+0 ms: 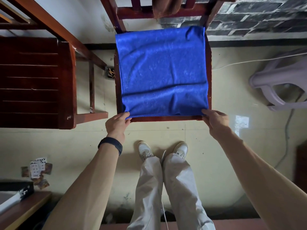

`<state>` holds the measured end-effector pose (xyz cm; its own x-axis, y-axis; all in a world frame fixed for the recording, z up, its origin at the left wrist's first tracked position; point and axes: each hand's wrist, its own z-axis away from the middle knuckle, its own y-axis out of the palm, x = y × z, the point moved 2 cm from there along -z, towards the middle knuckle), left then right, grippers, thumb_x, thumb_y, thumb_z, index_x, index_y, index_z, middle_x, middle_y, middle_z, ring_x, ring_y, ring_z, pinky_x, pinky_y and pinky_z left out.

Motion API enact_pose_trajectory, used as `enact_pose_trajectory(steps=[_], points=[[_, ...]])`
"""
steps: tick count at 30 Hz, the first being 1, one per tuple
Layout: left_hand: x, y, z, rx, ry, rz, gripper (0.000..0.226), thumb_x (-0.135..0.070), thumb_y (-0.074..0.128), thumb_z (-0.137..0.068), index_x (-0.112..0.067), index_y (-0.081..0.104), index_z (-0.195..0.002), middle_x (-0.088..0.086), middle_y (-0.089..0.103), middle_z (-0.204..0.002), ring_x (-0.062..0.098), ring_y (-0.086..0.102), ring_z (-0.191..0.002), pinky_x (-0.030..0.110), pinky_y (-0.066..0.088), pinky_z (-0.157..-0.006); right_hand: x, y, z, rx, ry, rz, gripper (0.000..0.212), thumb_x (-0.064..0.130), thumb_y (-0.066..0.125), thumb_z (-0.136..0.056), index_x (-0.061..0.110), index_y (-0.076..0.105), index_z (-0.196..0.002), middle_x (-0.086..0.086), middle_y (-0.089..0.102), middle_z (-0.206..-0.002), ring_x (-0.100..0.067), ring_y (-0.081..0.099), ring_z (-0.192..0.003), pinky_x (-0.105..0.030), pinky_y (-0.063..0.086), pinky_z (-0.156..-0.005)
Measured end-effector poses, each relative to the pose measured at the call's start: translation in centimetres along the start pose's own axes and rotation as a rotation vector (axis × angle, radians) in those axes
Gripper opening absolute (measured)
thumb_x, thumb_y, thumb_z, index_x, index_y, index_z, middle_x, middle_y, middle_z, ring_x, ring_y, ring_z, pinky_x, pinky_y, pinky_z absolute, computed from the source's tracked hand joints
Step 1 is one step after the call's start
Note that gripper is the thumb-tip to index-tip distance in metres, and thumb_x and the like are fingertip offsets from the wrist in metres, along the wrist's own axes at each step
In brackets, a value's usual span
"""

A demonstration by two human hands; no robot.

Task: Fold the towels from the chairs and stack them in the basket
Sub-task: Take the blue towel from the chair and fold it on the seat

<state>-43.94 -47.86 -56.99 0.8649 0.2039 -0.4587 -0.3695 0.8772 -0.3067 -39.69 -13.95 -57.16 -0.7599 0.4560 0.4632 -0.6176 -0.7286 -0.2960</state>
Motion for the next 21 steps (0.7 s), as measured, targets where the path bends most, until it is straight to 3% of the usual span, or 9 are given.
enact_pose_trajectory(steps=[4, 7, 12, 16, 19, 21], points=[[-0.8, -0.7, 0.2, -0.014, 0.016, -0.018, 0.022, 0.000, 0.075, -0.083, -0.014, 0.071, -0.066, 0.011, 0.072, -0.096, 0.017, 0.070, -0.082, 0.029, 0.056, -0.092, 0.6, -0.8, 0.6, 0.052, 0.047, 0.001, 0.013, -0.003, 0.072, -0.086, 0.003, 0.062, -0.081, -0.010, 0.065, -0.089, -0.017, 0.067, -0.076, -0.020, 0.060, -0.066], [-1.3, -1.1, 0.9, 0.027, -0.057, 0.071, 0.009, -0.002, 0.077, -0.082, -0.008, 0.071, -0.079, 0.008, 0.071, -0.095, 0.013, 0.070, -0.079, 0.025, 0.059, -0.085, 0.8, -1.7, 1.0, 0.053, 0.043, 0.016, 0.011, -0.004, 0.071, -0.086, 0.002, 0.062, -0.085, -0.012, 0.065, -0.092, -0.019, 0.068, -0.079, -0.021, 0.061, -0.065], [-2.3, -3.5, 3.3, 0.127, -0.170, 0.087, 0.013, -0.002, 0.080, -0.079, -0.005, 0.068, -0.083, 0.007, 0.072, -0.091, 0.017, 0.071, -0.089, 0.023, 0.061, -0.073, 1.0, -3.5, 3.3, 0.048, 0.013, 0.035, 0.011, -0.005, 0.072, -0.085, -0.001, 0.064, -0.092, -0.014, 0.067, -0.089, -0.020, 0.068, -0.076, -0.018, 0.059, -0.059], [-2.9, -6.6, 6.3, 0.193, -0.283, 0.080, 0.014, 0.000, 0.078, -0.081, -0.002, 0.070, -0.092, 0.009, 0.070, -0.096, 0.019, 0.069, -0.097, 0.025, 0.061, -0.073, 1.0, -6.0, 7.1, 0.064, 0.043, -0.024, 0.023, -0.011, 0.073, -0.081, -0.005, 0.064, -0.101, -0.014, 0.067, -0.086, -0.021, 0.069, -0.075, -0.019, 0.060, -0.061], [-3.1, -9.2, 10.1, 0.191, -0.342, 0.134, 0.009, 0.003, 0.074, -0.083, -0.002, 0.068, -0.087, 0.008, 0.069, -0.092, 0.017, 0.067, -0.095, 0.026, 0.060, -0.073, 1.0, -8.6, 11.1, 0.095, 0.068, -0.040, 0.019, -0.012, 0.074, -0.079, -0.007, 0.066, -0.095, -0.015, 0.066, -0.085, -0.016, 0.070, -0.073, -0.018, 0.058, -0.063], [-2.7, -11.1, 13.2, 0.188, -0.392, 0.126, 0.010, 0.005, 0.073, -0.083, -0.002, 0.066, -0.085, 0.006, 0.071, -0.082, 0.015, 0.067, -0.090, 0.026, 0.060, -0.071, 0.6, -10.7, 14.0, 0.122, 0.114, -0.068, 0.011, -0.010, 0.073, -0.081, -0.006, 0.065, -0.086, -0.018, 0.065, -0.090, -0.019, 0.069, -0.082, -0.020, 0.060, -0.069]])
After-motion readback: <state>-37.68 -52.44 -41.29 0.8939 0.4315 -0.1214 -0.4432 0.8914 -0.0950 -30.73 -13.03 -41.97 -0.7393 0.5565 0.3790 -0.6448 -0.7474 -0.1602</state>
